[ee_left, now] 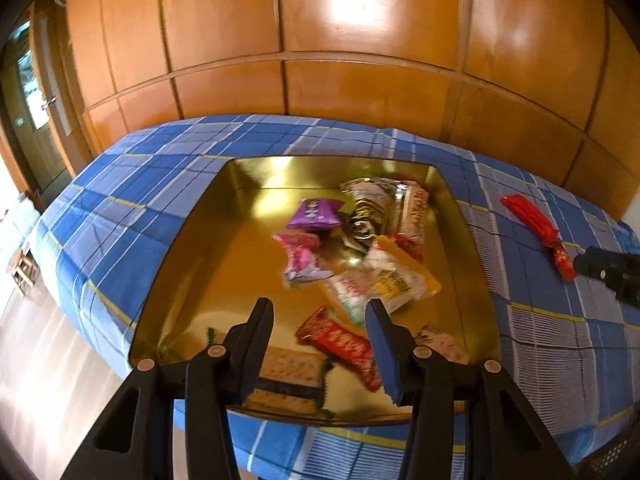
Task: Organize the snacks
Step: 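Move both tools back toward the two red packets on the bedspread, then grasp the long red packet with the left tool while the right tool grasps the red candy, then carry the long red packet into the gold tray and release it with the left tool, then carry the red candy into the gold tray with the right tool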
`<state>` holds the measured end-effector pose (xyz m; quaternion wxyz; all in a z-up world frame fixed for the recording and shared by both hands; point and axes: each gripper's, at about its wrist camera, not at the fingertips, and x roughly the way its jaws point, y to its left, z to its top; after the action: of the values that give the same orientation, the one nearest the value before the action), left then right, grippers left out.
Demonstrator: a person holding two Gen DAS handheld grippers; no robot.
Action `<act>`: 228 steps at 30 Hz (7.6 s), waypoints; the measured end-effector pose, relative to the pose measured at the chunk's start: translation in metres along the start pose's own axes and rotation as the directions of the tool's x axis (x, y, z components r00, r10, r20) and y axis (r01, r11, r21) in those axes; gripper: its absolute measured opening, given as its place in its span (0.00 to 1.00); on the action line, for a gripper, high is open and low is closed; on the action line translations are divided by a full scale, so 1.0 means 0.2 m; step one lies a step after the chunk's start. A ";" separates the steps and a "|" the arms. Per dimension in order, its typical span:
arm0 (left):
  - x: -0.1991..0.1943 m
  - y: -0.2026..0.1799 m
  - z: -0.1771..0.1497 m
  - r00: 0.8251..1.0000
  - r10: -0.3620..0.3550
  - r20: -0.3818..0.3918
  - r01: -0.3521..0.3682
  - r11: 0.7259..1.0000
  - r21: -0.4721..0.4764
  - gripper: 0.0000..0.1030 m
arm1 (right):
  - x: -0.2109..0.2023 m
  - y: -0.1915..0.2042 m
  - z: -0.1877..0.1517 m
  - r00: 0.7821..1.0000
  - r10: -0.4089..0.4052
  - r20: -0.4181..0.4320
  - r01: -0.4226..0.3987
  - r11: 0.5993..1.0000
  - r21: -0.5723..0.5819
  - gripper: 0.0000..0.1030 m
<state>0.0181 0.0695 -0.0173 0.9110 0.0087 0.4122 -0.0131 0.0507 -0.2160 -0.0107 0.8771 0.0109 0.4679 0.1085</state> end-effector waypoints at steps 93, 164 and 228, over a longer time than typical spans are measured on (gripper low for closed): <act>0.35 -0.98 -0.14 0.907 -0.314 -0.281 0.400 0.853 0.335 0.40 | 0.42 -0.33 0.06 0.959 -0.136 -0.249 0.036 0.928 -0.370 0.57; -0.02 -0.71 -0.03 0.937 -0.335 -0.104 0.350 0.910 0.221 0.37 | 0.27 -0.29 -0.31 0.990 -0.044 -0.135 0.015 0.977 -0.214 0.37; 0.29 0.22 -0.01 0.990 -0.029 -0.139 -0.005 0.971 -0.240 0.43 | 0.27 -0.25 -0.31 0.986 -0.092 -0.136 0.060 0.974 -0.217 0.37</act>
<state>0.0559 0.1128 -0.0611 0.8737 -0.1030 0.4743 0.0319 0.0375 -0.2601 -0.0967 0.8403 -0.1086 0.5163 0.1246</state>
